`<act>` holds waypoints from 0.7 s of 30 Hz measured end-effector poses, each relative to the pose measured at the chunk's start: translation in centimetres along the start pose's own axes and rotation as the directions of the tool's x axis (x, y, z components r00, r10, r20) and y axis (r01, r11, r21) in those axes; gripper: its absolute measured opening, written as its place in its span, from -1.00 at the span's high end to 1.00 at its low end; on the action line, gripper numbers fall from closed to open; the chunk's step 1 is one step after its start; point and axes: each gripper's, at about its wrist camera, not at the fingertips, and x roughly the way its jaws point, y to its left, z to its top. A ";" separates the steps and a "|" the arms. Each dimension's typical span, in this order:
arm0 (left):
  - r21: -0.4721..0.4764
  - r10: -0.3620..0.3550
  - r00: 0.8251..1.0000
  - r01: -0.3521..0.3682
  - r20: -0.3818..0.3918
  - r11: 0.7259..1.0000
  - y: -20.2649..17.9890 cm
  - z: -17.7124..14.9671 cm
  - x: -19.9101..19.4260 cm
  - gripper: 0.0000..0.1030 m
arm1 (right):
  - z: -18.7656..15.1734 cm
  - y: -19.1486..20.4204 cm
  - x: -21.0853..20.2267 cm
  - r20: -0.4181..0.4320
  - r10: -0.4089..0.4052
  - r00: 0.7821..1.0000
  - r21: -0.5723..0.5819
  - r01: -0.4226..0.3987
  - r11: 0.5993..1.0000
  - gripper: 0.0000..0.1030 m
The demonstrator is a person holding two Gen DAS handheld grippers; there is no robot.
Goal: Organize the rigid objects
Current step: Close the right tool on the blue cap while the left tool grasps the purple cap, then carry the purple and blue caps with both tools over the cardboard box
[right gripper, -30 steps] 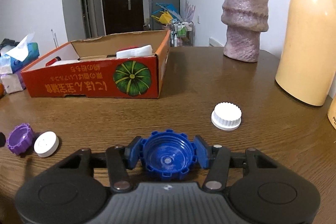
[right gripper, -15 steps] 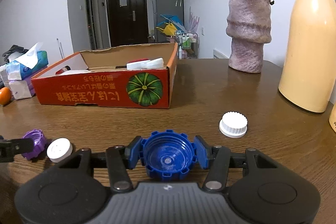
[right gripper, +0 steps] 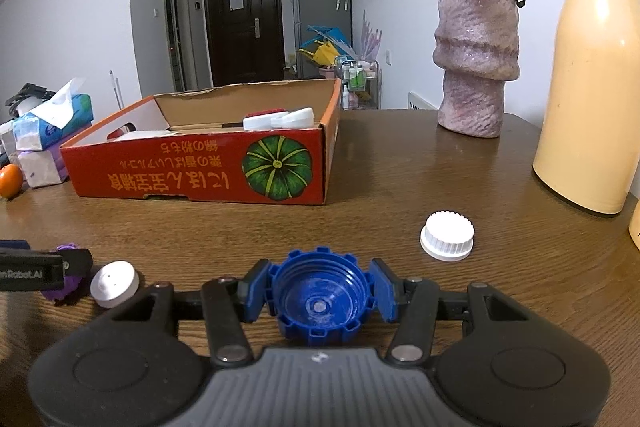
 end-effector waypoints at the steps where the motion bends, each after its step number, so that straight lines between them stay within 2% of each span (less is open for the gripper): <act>1: -0.003 -0.005 1.000 0.005 -0.004 1.000 0.1 0.0 0.1 -0.48 | 0.0 0.0 0.0 0.000 0.000 1.000 0.000 0.000 1.000 -0.02; 8: 0.009 0.003 1.000 -0.003 -0.012 1.000 0.1 0.2 0.5 -0.07 | 0.0 0.0 0.0 -0.001 0.000 1.000 0.001 0.000 1.000 -0.02; 21: 0.031 0.018 0.999 -0.020 0.043 0.999 0.0 0.5 -0.5 -0.06 | -0.2 0.0 0.1 0.005 0.000 1.000 -0.004 0.000 1.000 -0.02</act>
